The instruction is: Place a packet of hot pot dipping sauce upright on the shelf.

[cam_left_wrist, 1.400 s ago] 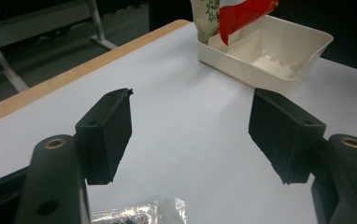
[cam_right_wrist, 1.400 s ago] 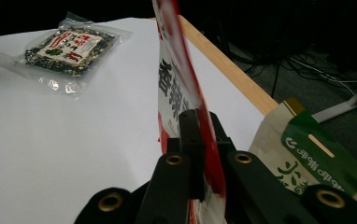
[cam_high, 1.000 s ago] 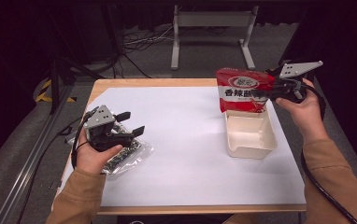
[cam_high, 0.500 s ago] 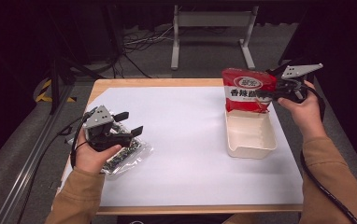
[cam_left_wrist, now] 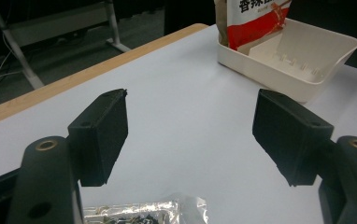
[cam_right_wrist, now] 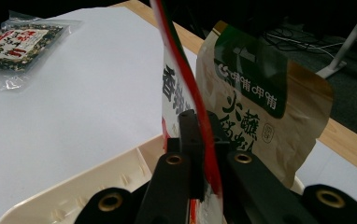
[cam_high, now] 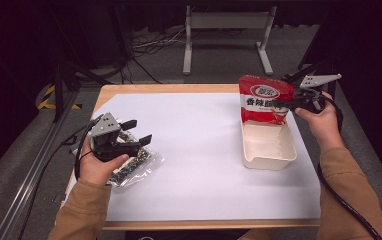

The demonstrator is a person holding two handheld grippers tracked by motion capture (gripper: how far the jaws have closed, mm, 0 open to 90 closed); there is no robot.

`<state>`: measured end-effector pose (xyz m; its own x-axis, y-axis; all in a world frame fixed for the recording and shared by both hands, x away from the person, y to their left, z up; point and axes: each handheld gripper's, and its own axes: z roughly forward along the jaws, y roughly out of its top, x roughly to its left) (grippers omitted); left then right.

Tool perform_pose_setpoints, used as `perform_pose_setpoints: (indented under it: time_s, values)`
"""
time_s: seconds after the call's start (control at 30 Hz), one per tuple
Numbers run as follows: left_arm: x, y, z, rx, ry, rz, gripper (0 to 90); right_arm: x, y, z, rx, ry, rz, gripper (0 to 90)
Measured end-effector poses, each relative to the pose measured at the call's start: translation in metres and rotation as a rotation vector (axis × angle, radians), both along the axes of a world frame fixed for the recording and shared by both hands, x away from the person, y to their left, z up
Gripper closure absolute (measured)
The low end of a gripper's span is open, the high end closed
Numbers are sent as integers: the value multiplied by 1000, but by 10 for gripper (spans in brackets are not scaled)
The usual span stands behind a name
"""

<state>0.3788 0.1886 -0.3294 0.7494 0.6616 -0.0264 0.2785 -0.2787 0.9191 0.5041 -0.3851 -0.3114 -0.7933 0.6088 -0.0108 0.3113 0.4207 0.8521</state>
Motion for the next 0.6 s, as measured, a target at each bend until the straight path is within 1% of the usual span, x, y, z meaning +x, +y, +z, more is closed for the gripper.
perform_pose_setpoints:
  time_s: [0.1,0.23,0.27,0.3,0.33,0.4,0.5,0.6]
  values:
    - [0,1,-1,-2,-2,0,271,0,0,-3,-14,4,1,893]
    - [1,1,-2,-1,-12,3,272,1,1,-8,-14,9,2,892]
    - [1,2,-2,-4,-10,-3,284,1,1,-10,-13,9,1,892]
    - [1,2,-3,-2,-6,-14,333,1,1,-11,-15,8,2,892]
    - [1,3,-3,4,-7,-19,359,1,1,-13,-17,6,2,892]
    - [2,3,-5,1,-6,-20,360,2,1,-17,-21,12,-1,892]
    - [2,5,-7,1,-1,-3,334,2,0,-25,-14,27,-7,891]
    - [2,8,-10,-1,-20,22,324,3,-2,-32,-16,40,-28,892]
